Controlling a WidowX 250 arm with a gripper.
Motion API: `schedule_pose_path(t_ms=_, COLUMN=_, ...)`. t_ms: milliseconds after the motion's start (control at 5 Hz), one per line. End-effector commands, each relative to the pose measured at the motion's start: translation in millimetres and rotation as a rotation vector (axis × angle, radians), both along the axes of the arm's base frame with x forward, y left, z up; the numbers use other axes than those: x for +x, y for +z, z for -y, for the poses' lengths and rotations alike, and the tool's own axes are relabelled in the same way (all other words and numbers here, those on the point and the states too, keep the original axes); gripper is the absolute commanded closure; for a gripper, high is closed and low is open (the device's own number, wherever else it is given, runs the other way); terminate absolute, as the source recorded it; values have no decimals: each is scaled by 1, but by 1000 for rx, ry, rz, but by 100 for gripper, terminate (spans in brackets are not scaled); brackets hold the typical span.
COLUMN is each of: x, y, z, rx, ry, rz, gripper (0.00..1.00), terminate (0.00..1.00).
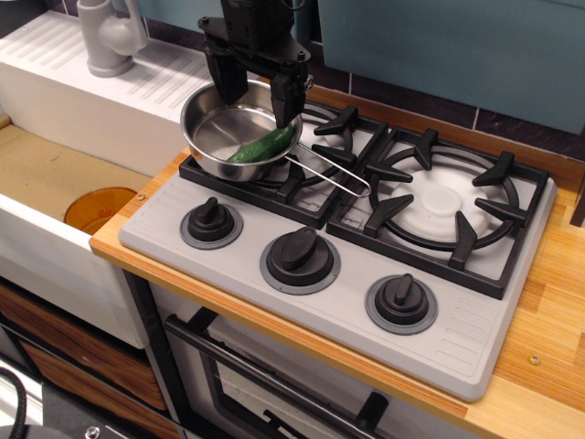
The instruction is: Put pot or pan on stove and put pickle in pot or pan
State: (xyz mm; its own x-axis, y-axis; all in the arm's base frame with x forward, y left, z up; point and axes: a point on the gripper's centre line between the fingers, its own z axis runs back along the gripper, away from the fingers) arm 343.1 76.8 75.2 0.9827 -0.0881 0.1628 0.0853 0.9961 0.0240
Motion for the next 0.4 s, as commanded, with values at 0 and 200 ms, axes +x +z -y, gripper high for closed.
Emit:
schedule_pose_path(t_ms=0, x=-1, y=39, z=5, rx=62, ry=14, rz=6, gripper=0, terminate=0)
schedule_pose_path(t_ms=200, x=-7, y=50, z=8, rx=78, ry=30, rz=-15, gripper=0, terminate=0)
